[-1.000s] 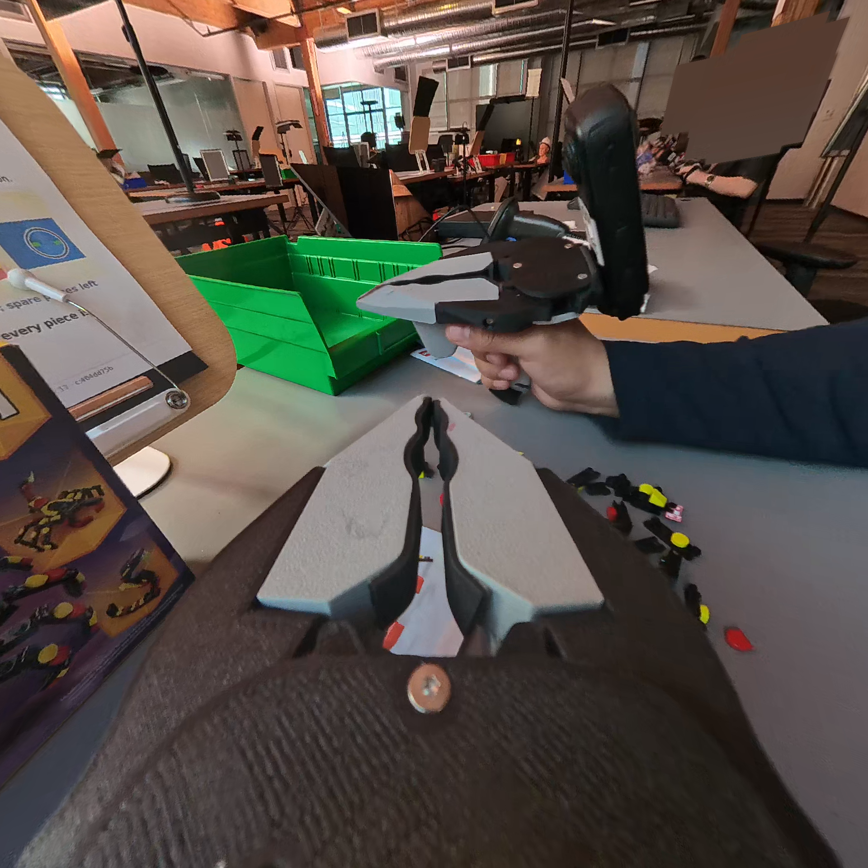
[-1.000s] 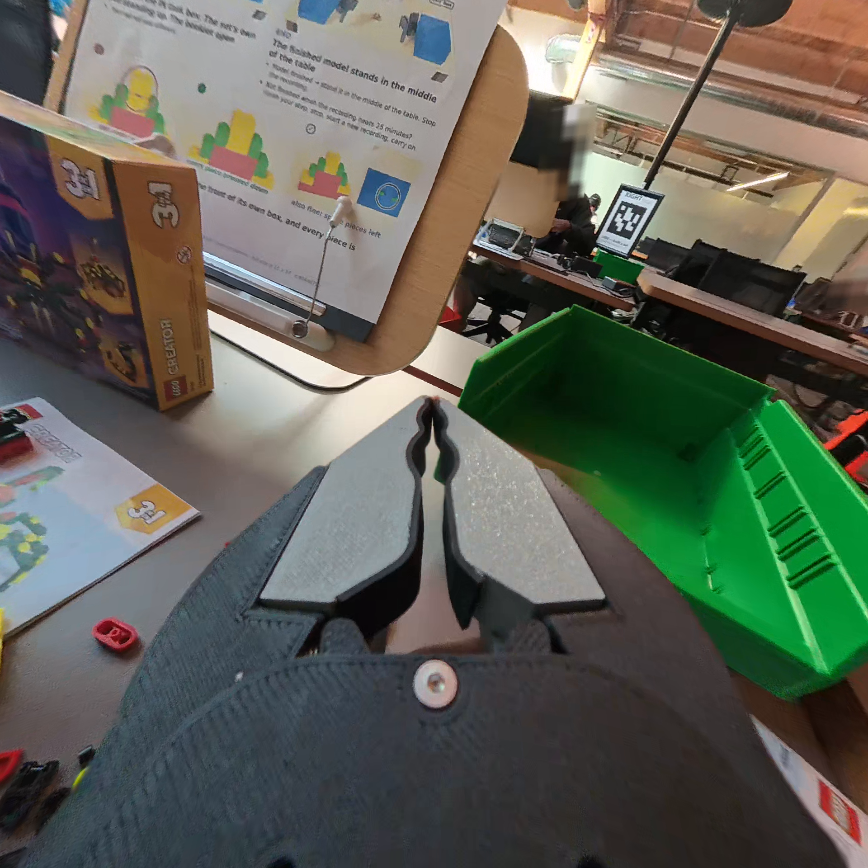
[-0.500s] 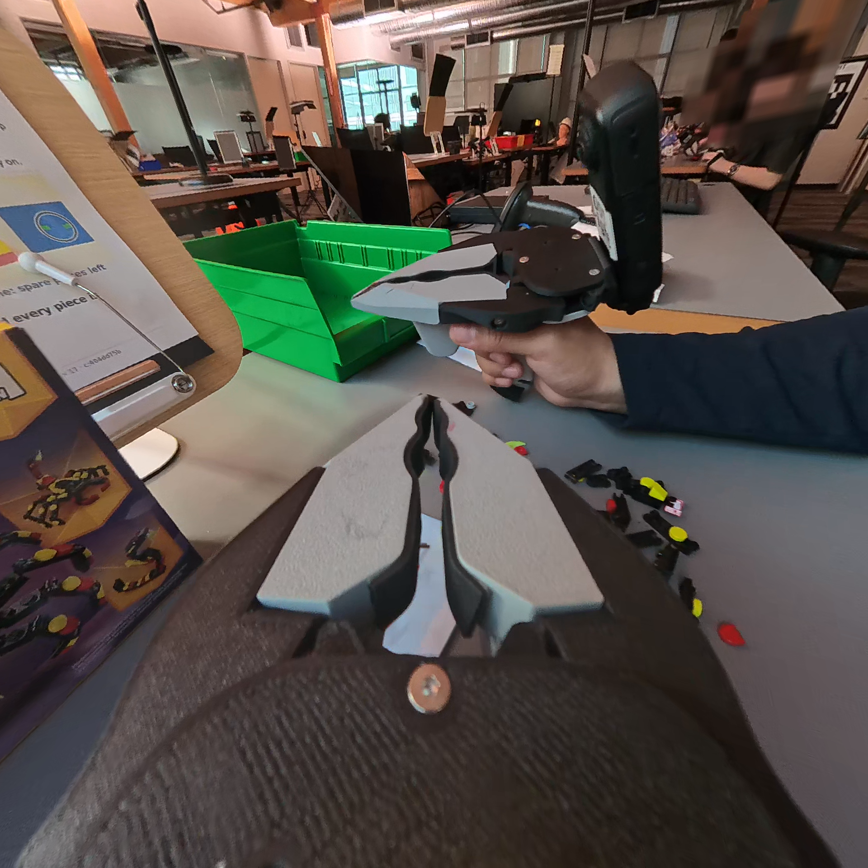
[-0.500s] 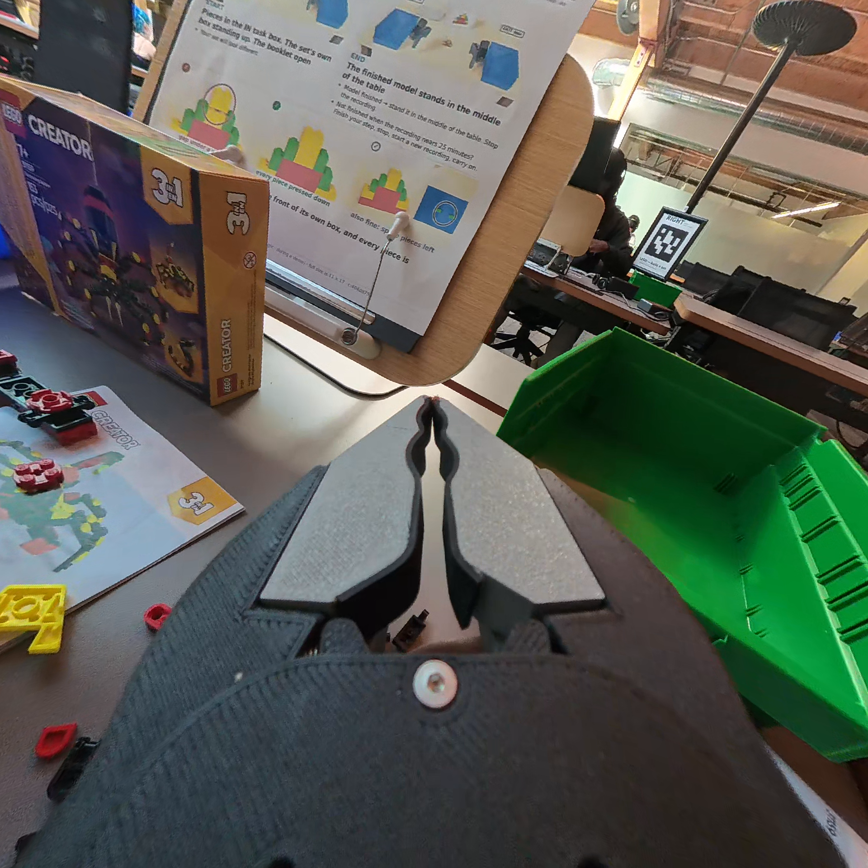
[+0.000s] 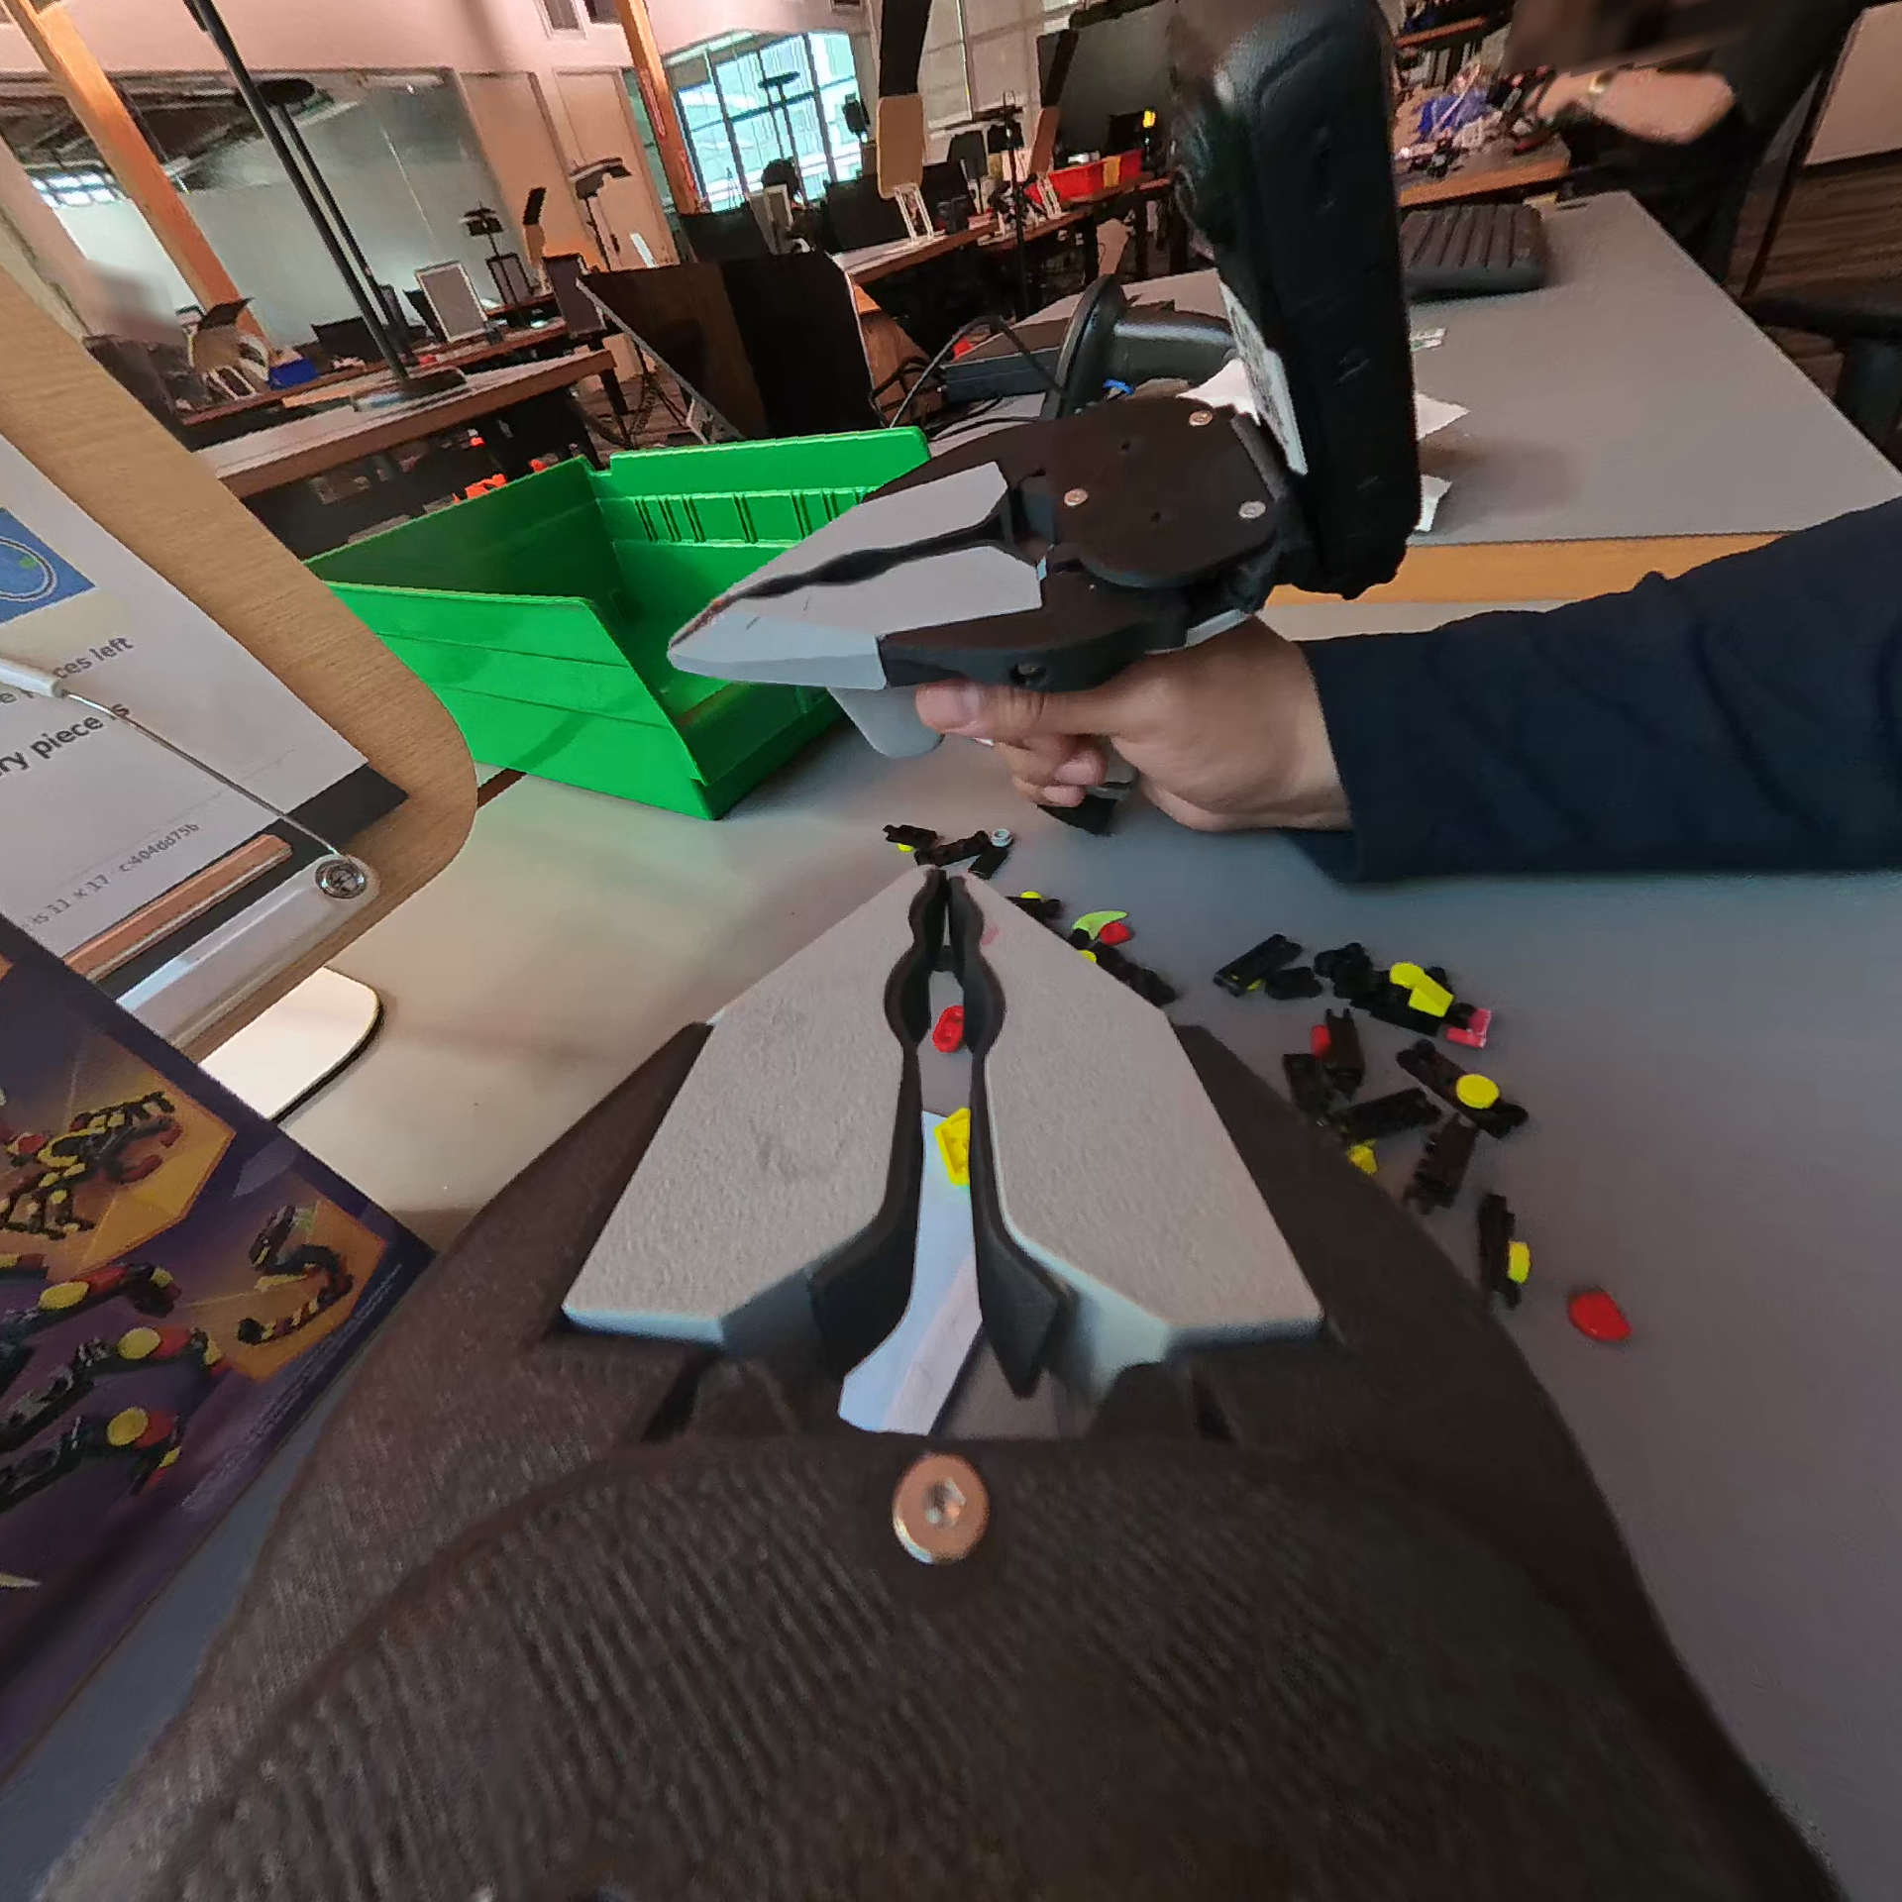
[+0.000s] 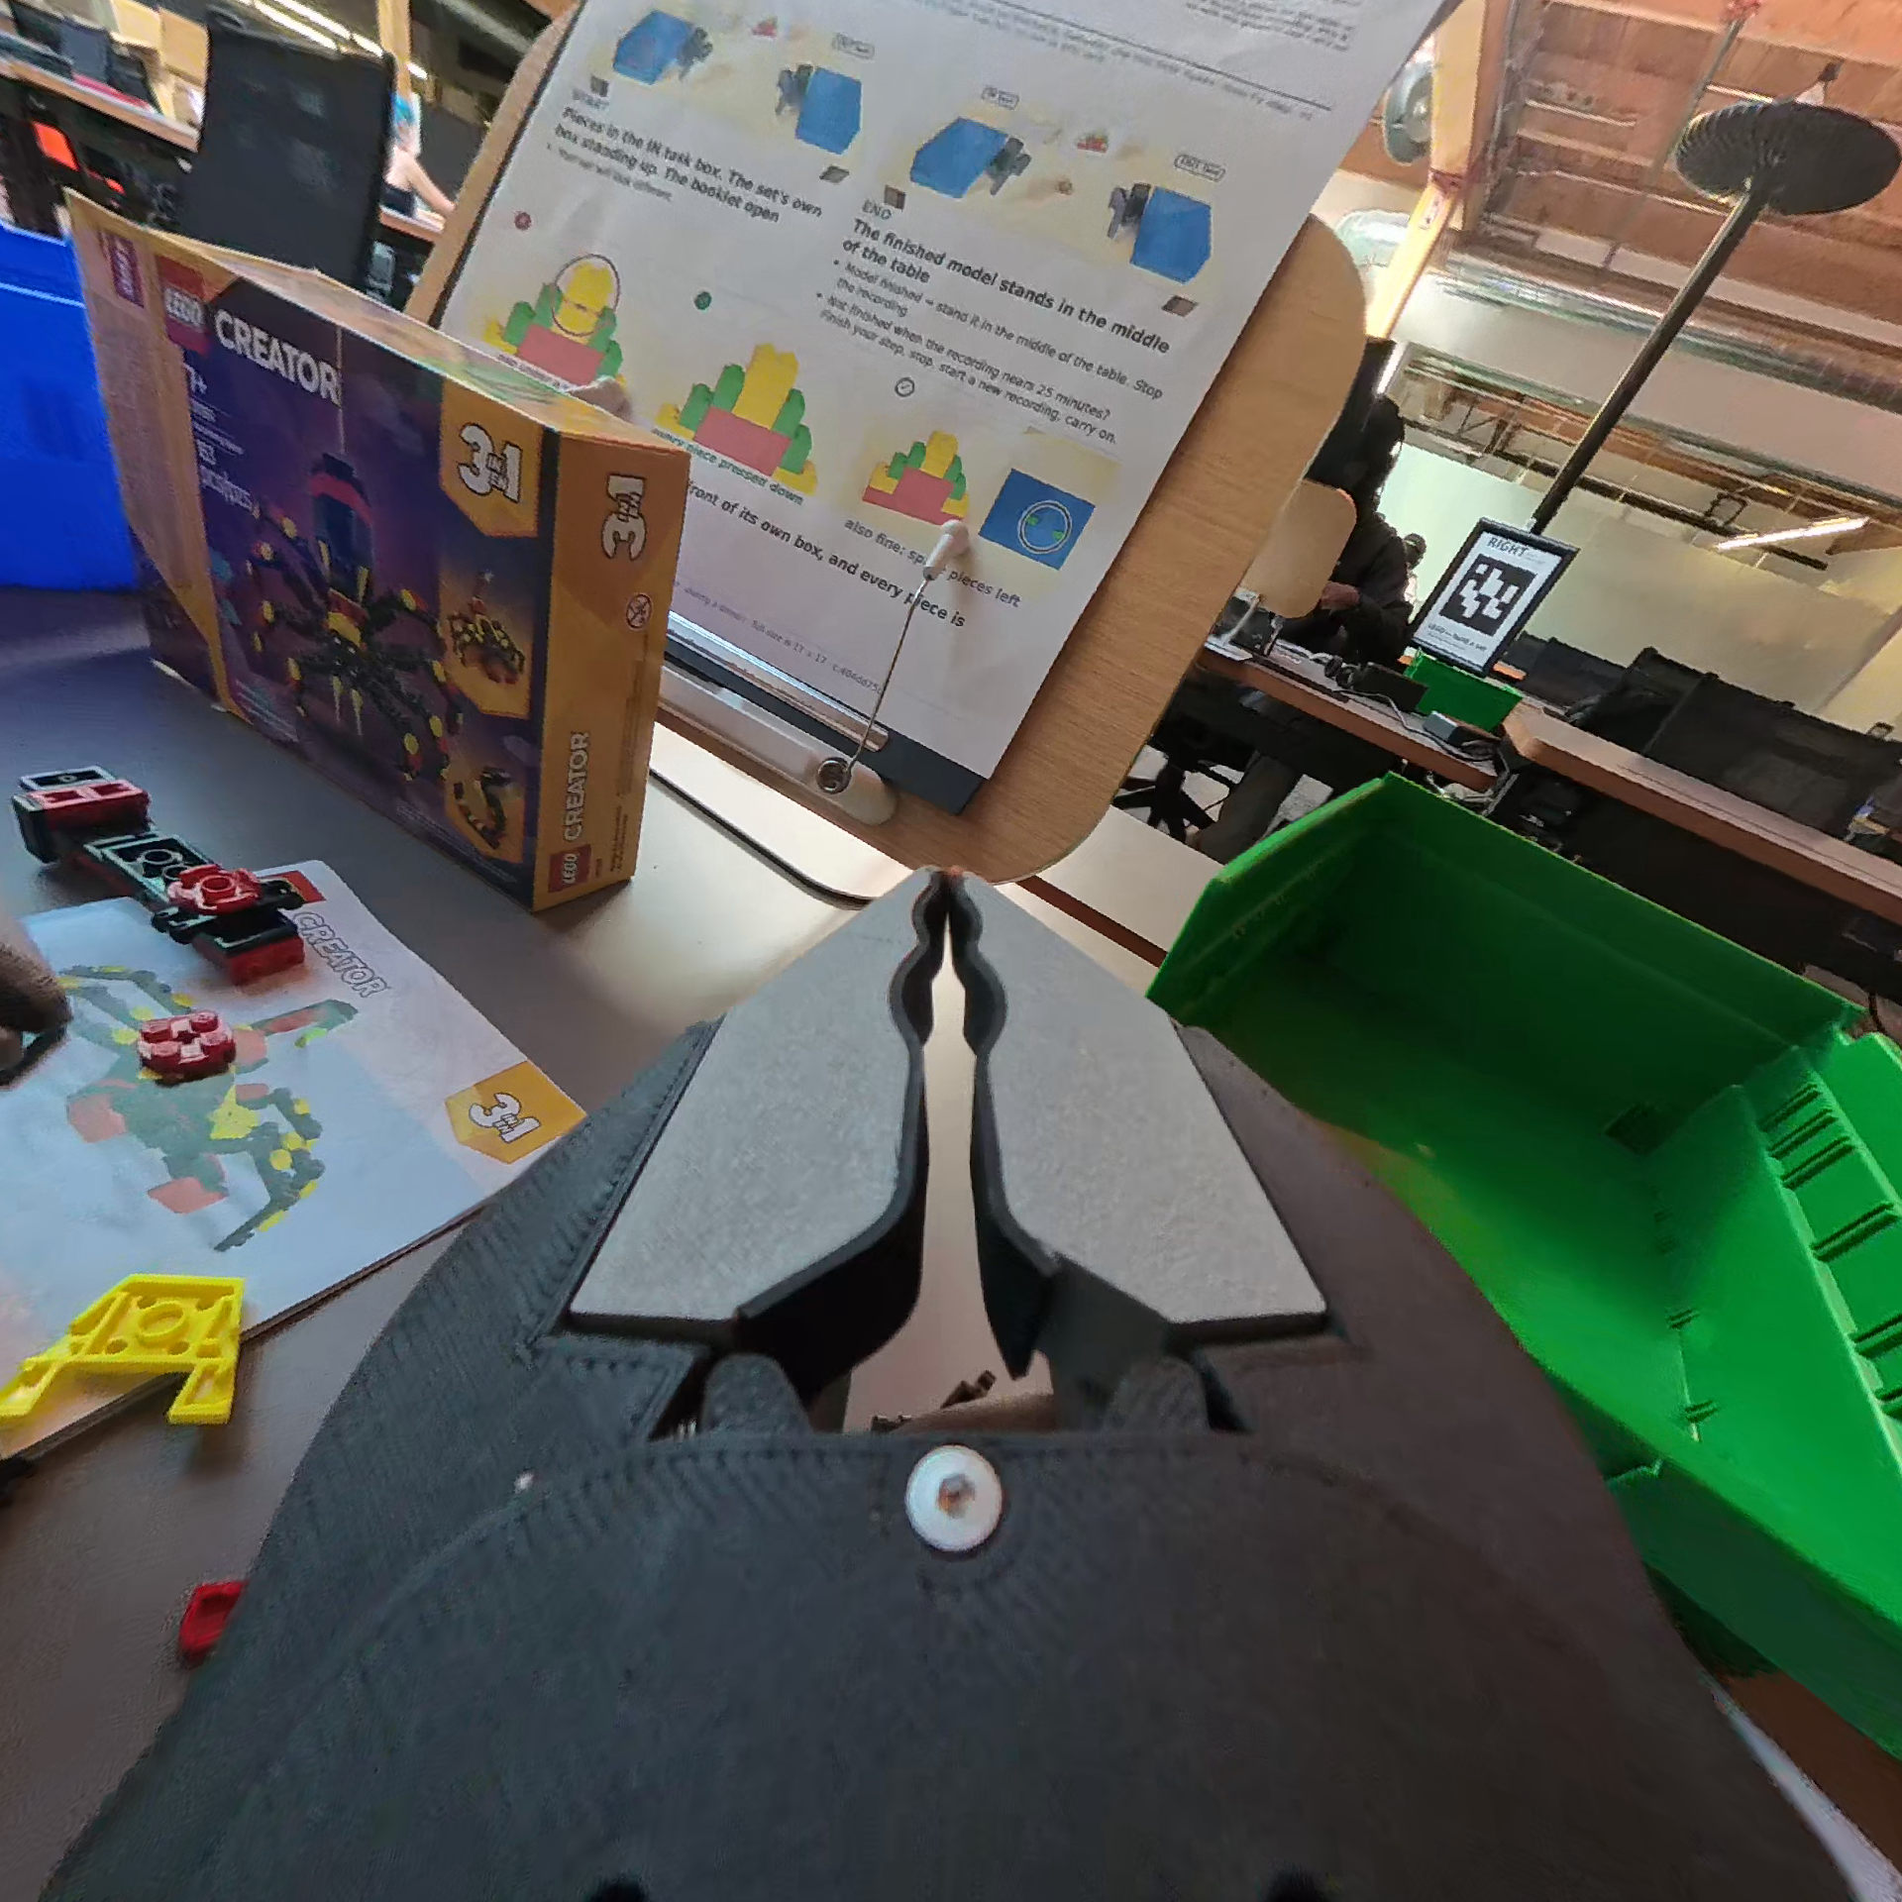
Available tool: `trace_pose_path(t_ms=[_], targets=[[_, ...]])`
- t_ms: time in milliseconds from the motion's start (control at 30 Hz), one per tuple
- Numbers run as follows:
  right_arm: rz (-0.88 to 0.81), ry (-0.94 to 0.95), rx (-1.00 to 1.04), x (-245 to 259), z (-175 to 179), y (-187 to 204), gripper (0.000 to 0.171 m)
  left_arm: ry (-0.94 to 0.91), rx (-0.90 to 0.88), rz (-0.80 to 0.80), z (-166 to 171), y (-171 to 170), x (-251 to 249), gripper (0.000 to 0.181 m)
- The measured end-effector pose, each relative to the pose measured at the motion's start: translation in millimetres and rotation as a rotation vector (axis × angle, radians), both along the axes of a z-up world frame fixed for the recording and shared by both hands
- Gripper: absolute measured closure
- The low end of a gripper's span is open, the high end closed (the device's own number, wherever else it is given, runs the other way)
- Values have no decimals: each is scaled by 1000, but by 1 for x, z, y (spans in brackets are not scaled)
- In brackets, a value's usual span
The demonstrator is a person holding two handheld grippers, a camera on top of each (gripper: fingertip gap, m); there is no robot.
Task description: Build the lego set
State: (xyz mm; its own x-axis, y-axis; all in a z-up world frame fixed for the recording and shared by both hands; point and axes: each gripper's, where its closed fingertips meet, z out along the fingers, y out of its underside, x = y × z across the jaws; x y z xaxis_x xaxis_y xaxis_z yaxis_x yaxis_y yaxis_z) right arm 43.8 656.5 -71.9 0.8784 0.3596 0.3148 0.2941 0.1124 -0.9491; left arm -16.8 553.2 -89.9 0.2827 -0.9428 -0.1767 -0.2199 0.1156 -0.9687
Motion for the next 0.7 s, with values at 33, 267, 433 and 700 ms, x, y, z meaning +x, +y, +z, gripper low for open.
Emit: trace_pose_path(t_ms=[33,267,433,700], targets=[[-3,16,-6,2,0,0,171,6,2,-2,-1,0,1,181],[8,75,-14,10,4,-3,171,13,-14,0,-3,2,1,181],[14,60,-4,7,6,-4,171,5,-30,3,-2,4,2,181],[25,95,-28,6,3,-3,171,24,-12,1,-4,3,5,181]])
